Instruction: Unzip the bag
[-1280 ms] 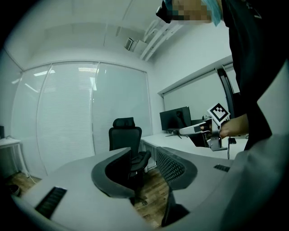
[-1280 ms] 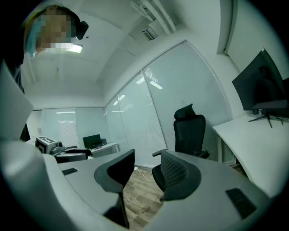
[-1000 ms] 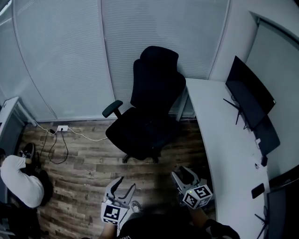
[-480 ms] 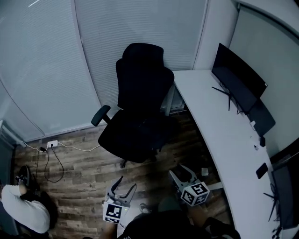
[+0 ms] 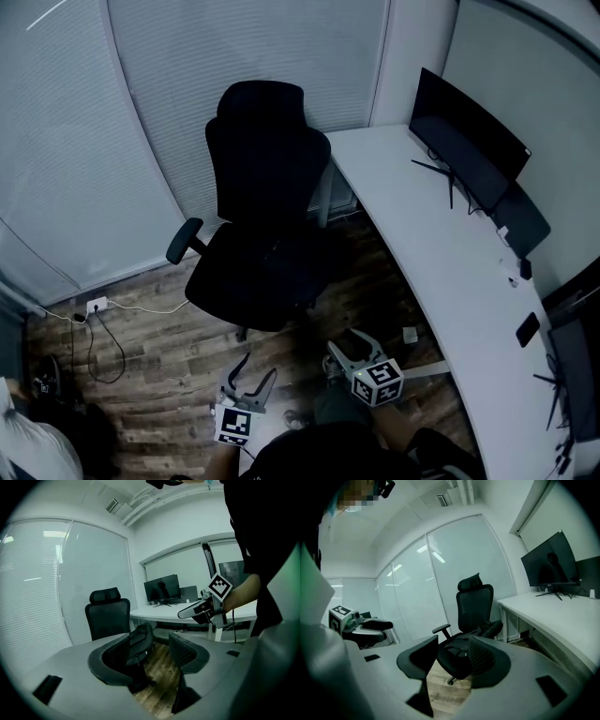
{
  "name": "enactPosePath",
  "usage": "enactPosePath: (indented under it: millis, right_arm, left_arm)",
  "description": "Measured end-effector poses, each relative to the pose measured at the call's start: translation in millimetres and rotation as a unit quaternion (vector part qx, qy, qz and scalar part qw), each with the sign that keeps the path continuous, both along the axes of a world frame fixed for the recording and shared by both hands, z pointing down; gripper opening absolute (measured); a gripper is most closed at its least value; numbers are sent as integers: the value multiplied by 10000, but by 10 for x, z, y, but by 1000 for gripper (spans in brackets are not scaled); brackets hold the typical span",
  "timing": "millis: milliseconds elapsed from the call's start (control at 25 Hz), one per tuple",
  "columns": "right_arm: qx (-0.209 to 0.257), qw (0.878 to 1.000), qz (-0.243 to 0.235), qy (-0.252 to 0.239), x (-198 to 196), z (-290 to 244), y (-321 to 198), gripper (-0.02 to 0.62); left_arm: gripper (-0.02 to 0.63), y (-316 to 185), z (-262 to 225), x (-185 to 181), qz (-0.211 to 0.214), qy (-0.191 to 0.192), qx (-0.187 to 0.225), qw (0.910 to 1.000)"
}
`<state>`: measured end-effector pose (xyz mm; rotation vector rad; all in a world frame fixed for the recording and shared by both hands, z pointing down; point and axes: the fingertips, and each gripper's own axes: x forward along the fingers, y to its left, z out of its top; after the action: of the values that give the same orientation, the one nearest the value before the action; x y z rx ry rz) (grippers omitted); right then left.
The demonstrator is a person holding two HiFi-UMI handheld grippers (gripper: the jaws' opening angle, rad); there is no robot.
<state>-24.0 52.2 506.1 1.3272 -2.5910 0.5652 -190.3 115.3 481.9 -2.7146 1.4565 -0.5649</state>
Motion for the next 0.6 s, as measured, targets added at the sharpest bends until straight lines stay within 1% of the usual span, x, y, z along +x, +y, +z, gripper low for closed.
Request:
enactPosePath:
  millis: [120,240,600]
  right_arm:
    - [-73,9999,-58,136,33,195,-199,184]
    - [-211,9996,-99,134,49,421,-406,184]
    - [-489,9982,-243,228,10,1099,-1009,184]
  left_arm:
    - [258,-197,111,53,-87,-68,-44,9999]
    - [258,-387,226,128,-105,-158,-104,9998]
    - [258,-881,616,282,34,-502,-304,9983]
